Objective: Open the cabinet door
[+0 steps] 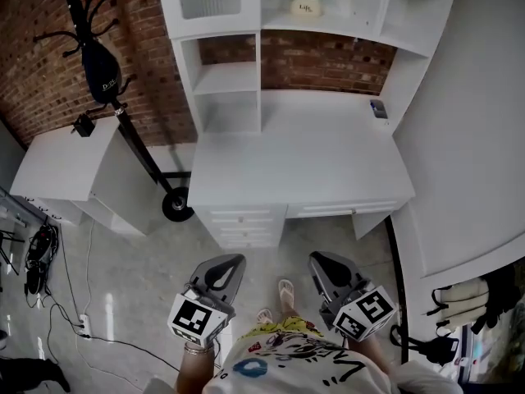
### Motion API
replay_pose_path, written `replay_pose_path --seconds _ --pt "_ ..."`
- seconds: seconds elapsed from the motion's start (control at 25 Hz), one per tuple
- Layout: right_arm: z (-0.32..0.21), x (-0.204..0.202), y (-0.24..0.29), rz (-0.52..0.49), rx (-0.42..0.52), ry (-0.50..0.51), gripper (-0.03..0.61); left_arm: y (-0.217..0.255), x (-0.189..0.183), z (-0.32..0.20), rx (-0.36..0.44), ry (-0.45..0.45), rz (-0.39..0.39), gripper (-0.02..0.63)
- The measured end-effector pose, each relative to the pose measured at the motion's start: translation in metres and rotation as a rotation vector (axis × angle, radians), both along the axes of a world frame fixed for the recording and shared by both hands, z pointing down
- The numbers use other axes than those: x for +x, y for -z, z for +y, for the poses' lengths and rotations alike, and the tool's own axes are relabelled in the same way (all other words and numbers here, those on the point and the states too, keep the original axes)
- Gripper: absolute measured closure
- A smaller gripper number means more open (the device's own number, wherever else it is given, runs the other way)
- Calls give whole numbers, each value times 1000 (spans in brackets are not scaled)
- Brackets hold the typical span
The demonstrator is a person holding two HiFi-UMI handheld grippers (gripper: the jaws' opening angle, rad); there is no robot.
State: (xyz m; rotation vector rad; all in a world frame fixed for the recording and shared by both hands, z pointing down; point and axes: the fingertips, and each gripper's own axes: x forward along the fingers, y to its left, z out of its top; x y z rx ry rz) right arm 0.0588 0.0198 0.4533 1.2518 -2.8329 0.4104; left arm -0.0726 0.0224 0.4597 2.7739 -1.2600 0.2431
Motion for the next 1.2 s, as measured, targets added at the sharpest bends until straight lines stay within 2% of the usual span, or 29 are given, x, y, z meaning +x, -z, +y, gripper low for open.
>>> replay_pose_path --seconds 0.32,0.64,0.88,1.2 --pt "-48 6 4 -21 27 28 549 5 12 -37 17 17 -12 600" --pt "-118 21 6 -24 33 74 549 13 27 -98 30 68 -16 600" --pt "-165 22 18 -27 62 145 549 22 32 -144 62 126 -33 600" --pt "-204 28 23 -14 86 236 549 28 43 -189 101 189 -4 600"
